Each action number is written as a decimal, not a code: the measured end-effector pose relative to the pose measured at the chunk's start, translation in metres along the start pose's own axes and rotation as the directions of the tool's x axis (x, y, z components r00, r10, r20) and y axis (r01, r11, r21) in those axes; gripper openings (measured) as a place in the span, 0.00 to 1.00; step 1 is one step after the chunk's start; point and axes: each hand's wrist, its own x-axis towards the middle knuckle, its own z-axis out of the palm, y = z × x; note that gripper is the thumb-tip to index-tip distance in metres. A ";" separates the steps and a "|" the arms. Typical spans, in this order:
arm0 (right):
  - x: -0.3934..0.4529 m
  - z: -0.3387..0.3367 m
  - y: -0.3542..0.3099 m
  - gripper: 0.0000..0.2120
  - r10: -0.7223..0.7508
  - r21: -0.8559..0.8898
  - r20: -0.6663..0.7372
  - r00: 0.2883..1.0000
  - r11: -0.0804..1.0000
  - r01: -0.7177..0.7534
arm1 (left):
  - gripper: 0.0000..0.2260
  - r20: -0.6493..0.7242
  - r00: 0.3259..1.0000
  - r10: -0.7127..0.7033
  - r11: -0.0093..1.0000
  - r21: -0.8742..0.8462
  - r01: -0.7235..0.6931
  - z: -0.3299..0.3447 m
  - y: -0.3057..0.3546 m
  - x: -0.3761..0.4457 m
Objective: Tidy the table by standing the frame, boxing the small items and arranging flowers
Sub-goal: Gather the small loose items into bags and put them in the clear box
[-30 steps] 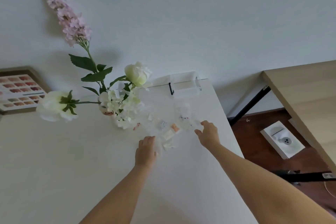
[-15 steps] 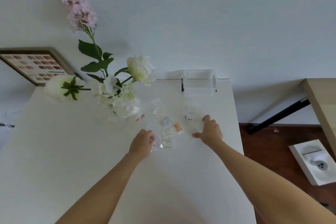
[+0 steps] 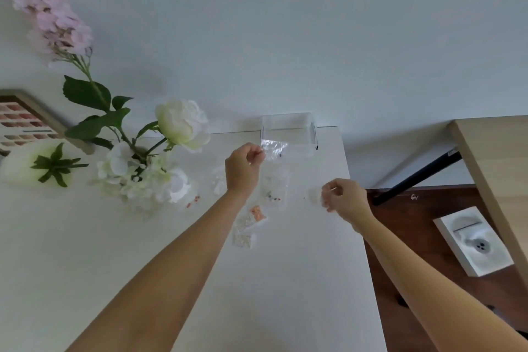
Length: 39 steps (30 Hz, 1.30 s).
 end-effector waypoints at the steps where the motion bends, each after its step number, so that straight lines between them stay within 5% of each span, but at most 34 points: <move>1: 0.007 -0.007 -0.006 0.05 -0.011 0.053 -0.037 0.999 0.999 0.013 | 0.03 -0.020 1.000 -0.021 1.000 -0.019 0.021 0.011 0.003 0.011; 9: 0.056 -0.023 -0.060 0.06 -0.051 0.215 -0.337 0.940 0.968 0.129 | 0.07 -0.095 0.987 -0.128 0.981 0.133 0.140 0.047 0.006 0.053; 17: 0.094 0.010 -0.092 0.01 -0.101 0.146 -0.387 0.917 0.975 0.168 | 0.09 -0.093 0.984 -0.149 0.953 0.253 0.168 0.053 -0.002 0.063; 22: 0.090 0.028 -0.088 0.16 -0.130 0.070 -0.355 0.926 0.984 0.165 | 0.17 -0.143 0.987 -0.069 0.989 0.119 0.086 0.037 -0.006 0.052; 25: 0.072 0.040 -0.076 0.09 -0.283 -0.032 -0.412 0.866 0.954 0.297 | 0.17 -0.190 0.981 -0.032 0.987 0.146 0.061 0.018 -0.026 0.035; 29: 0.046 0.070 -0.051 0.07 -0.453 -0.217 -0.105 0.886 0.879 0.424 | 0.23 -0.105 0.987 -0.119 0.883 0.443 0.153 -0.002 -0.070 0.003; 33: 0.032 0.095 -0.035 0.29 -0.335 -0.481 0.291 0.896 0.758 0.440 | 0.30 0.063 0.944 -0.323 0.790 0.567 0.232 -0.013 -0.092 -0.017; 39: 0.022 0.095 -0.027 0.42 -0.281 -0.676 0.341 0.897 0.589 0.442 | 0.40 0.157 0.942 -0.298 0.839 0.513 0.180 -0.021 -0.089 -0.029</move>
